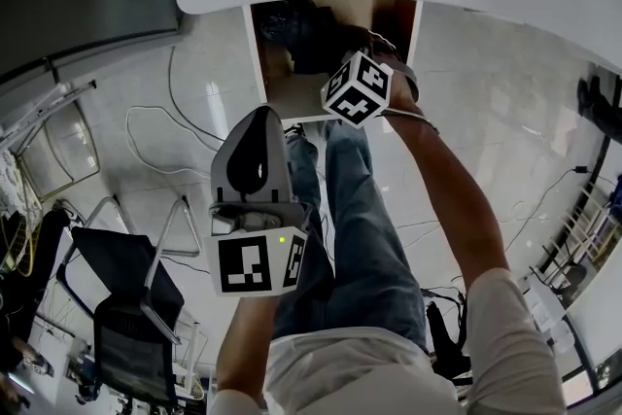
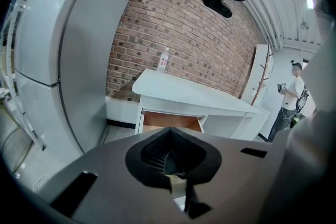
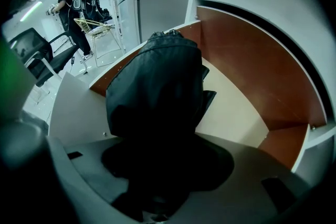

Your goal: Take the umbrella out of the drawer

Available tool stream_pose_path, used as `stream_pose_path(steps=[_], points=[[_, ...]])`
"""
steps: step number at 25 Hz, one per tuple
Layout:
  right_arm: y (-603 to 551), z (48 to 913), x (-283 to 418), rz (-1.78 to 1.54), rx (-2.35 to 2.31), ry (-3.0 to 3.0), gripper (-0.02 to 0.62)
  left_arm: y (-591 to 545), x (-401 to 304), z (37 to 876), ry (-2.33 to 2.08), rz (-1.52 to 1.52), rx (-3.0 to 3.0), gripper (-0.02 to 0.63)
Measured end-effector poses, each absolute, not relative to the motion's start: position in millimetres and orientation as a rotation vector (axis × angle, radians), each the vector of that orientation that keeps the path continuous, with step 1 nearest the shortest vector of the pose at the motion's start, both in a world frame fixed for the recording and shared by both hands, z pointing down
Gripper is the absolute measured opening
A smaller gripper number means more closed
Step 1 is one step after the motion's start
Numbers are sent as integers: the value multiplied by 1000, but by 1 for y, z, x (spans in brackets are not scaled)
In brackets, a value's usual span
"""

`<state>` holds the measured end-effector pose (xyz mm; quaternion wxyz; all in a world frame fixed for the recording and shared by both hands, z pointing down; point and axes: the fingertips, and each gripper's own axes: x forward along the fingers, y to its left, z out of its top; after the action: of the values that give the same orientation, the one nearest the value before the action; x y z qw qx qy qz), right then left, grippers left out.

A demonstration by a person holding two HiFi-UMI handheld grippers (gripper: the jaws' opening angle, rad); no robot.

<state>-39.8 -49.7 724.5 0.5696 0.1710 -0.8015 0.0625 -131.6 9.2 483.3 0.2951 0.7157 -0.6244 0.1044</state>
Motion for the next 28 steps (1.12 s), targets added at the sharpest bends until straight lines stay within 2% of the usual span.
stream_pose_path(steps=[28], points=[[-45, 675, -37, 122, 386, -1902, 247, -2, -136, 458, -1662, 279, 1925, 17]])
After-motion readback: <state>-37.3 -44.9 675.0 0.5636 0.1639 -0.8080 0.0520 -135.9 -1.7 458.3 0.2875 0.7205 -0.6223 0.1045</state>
